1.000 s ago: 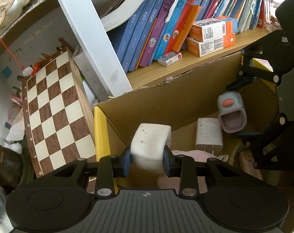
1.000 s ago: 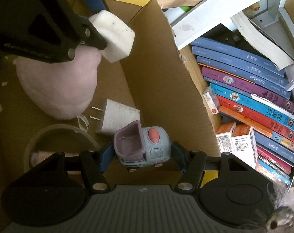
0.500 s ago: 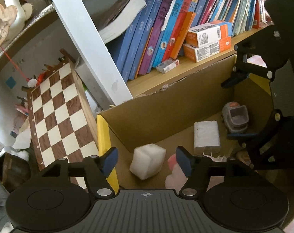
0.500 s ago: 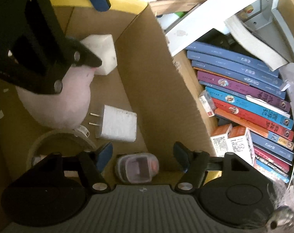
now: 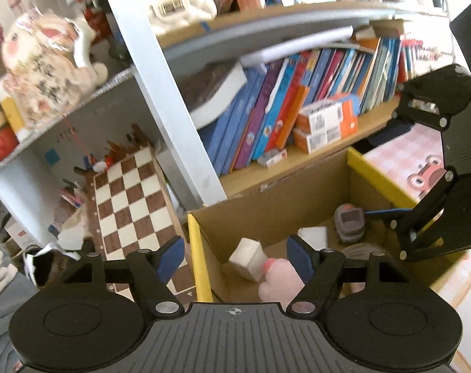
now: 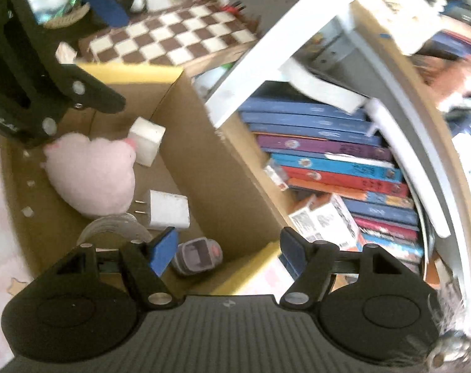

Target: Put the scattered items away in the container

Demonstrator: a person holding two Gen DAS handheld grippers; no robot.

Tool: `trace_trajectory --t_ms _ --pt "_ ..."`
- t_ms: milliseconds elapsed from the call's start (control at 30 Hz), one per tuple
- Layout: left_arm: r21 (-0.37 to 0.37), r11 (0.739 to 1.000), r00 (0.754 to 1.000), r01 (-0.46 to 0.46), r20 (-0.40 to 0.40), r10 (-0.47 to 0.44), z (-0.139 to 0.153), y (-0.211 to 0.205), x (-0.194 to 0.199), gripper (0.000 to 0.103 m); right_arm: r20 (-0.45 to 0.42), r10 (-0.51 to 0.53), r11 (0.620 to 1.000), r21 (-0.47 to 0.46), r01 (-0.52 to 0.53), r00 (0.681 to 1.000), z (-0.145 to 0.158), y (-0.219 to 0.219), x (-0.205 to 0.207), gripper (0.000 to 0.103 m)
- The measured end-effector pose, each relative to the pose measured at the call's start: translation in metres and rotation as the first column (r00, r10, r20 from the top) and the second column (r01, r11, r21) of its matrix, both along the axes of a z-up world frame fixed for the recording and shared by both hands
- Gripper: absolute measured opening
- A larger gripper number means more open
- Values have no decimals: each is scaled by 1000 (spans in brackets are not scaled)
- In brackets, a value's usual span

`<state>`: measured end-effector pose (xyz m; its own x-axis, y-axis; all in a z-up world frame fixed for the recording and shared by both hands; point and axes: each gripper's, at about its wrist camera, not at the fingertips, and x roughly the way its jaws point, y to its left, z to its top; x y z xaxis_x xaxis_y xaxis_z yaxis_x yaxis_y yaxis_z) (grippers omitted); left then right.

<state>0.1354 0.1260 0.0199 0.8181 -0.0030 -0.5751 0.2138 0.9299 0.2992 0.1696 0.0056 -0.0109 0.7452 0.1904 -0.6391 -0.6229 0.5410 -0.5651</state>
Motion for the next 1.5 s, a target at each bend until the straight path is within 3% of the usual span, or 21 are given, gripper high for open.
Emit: trace_trajectory --t_ms 267,467,600,800,1000,1333,1500 --pt "-69 997 999 16 46 -13 21 -10 -44 76 -21 -129 969 211 131 991 30 -34 -37 76" --pt "-144 990 999 6 44 1 21 -15 -75 82 -144 -268 866 398 304 953 40 -66 -67 79" --pt "-175 984 999 -1 34 7 17 -19 -95 82 -210 -333 797 459 394 919 37 -83 -86 79" --pt "-201 979 1000 -23 2 23 4 -24 -116 83 -263 -408 727 485 486 874 21 -103 -115 80" --pt "-182 982 999 -41 -25 37 -8 -33 -132 83 -284 -444 701 482 527 850 9 -113 -141 84" --pt "-186 974 991 -131 -27 128 -18 -36 -146 89 -311 -569 580 504 640 761 -8 -135 -170 96" --pt "-181 971 988 -154 -46 148 -25 -37 -152 94 -335 -561 590 479 650 757 -16 -135 -179 98"
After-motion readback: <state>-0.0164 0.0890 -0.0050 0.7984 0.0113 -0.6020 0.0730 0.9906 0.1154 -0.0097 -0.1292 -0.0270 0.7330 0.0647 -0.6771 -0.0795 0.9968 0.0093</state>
